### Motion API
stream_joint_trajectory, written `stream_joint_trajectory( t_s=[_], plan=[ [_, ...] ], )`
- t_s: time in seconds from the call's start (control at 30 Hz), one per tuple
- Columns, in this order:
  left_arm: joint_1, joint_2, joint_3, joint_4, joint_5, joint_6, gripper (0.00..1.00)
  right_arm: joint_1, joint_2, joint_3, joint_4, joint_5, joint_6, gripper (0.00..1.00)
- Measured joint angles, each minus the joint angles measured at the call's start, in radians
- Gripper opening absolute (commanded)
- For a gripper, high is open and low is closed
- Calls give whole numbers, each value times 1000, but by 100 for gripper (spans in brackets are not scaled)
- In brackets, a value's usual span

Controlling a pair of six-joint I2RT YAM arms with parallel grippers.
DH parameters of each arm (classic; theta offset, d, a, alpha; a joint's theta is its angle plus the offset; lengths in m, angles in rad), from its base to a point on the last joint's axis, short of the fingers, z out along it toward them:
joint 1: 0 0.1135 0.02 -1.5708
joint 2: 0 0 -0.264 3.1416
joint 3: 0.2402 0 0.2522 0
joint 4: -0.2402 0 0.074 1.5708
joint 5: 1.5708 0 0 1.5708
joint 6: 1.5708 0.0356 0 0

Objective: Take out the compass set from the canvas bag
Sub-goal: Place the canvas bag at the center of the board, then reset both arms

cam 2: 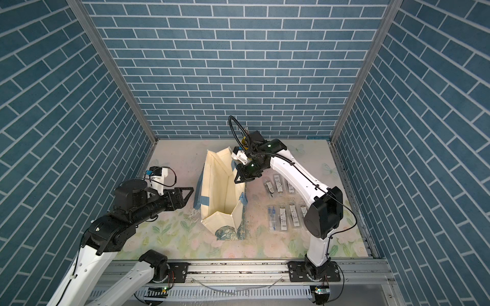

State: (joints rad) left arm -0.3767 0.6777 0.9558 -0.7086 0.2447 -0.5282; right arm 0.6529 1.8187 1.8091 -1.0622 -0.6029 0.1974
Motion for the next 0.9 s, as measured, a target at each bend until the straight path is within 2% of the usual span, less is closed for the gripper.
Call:
stream_joint_trajectory(
  t_s=[0.07,0.17,0.37,0.47,0.53,0.63,0.67,0.8,0.9],
  plan=[
    [0,-1,-12,16,8,-6,84,-28,0,-41,23,-3,-10,14],
    [0,1,-34,33,13,-11,84,-60,0,-80,39,-4,-19,27],
    [0,14,-42,48,6,10,86,-71,-3,-88,54,10,-36,57],
    [0,9,-58,77,-29,55,87,-70,-36,-88,58,63,-40,64],
    [0,-2,-85,101,-93,113,90,-72,-99,-95,87,133,-42,68],
    [0,-22,-159,176,-214,218,84,-82,-273,-177,188,267,-43,77],
    [1,-27,-195,214,-260,247,81,-87,-342,-222,230,323,-44,77],
    [5,-17,-437,460,-474,412,70,-97,-639,-568,524,614,-84,85],
    [49,128,-568,620,-577,488,69,-122,-766,-888,767,802,-141,86]
  ],
)
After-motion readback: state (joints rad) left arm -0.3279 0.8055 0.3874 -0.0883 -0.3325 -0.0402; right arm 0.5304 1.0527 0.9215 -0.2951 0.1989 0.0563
